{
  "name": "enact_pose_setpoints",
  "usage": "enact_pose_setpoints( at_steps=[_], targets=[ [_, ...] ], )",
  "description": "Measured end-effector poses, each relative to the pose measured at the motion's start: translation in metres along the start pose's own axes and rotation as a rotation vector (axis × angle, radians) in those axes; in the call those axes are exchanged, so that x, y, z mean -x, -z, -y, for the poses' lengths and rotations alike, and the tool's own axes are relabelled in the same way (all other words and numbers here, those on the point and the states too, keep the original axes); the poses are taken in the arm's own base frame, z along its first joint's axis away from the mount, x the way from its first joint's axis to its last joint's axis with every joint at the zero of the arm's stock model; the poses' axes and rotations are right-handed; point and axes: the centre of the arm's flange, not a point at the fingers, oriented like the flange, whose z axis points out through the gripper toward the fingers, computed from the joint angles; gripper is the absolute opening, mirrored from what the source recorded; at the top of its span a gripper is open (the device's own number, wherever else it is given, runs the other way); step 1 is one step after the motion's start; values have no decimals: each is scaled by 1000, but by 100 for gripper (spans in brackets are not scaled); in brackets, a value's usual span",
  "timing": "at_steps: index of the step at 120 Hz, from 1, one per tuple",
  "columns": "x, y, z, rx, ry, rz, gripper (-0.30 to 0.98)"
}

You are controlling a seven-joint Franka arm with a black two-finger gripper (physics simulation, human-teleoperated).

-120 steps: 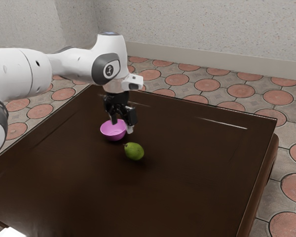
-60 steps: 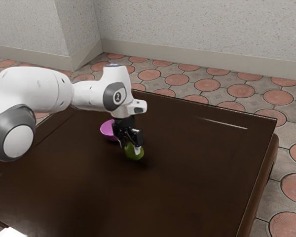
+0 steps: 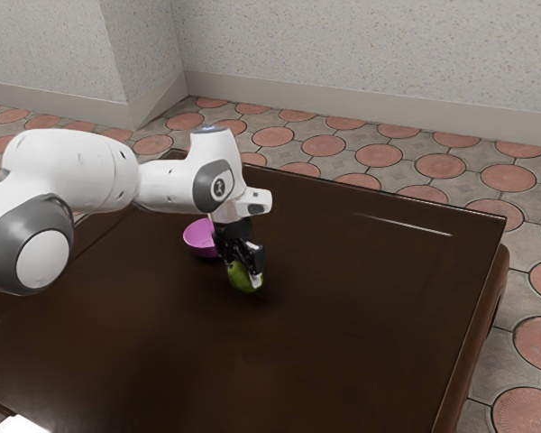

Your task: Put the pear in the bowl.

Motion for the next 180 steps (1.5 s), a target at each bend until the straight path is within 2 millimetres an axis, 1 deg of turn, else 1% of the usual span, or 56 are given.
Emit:
enact_pose_setpoints(
  at_steps=[21, 27, 43, 51, 56, 65, 76, 82, 86, 95, 103, 114, 126, 132, 154, 164, 180],
  targets=[
    [0, 1, 1, -6, -9, -5, 40],
    [-1, 5, 1, -10, -12, -11, 38],
    [-5, 32, 7, -37, -17, -55, 31],
    [-6, 52, 14, -57, -10, -86, 26],
    [-7, 62, 17, -67, -7, -101, 23],
    [-8, 82, 34, -95, 14, -134, 18],
    [-6, 112, 64, -129, 54, -183, 14],
    [-2, 122, 80, -140, 78, -200, 12],
    [2, 125, 91, -145, 95, -204, 11],
    [10, 126, 114, -153, 132, -204, 10],
    [13, 117, 126, -154, 151, -191, 9],
    [13, 102, 132, -150, 163, -172, 9],
    [11, 91, 133, -150, 167, -168, 10],
    [8, 89, 133, -153, 166, -175, 11],
    [3, 88, 133, -145, 167, -193, 39],
    [1, 79, 132, -136, 161, -189, 46],
    [-1, 77, 132, -131, 154, -191, 55]
  ],
)
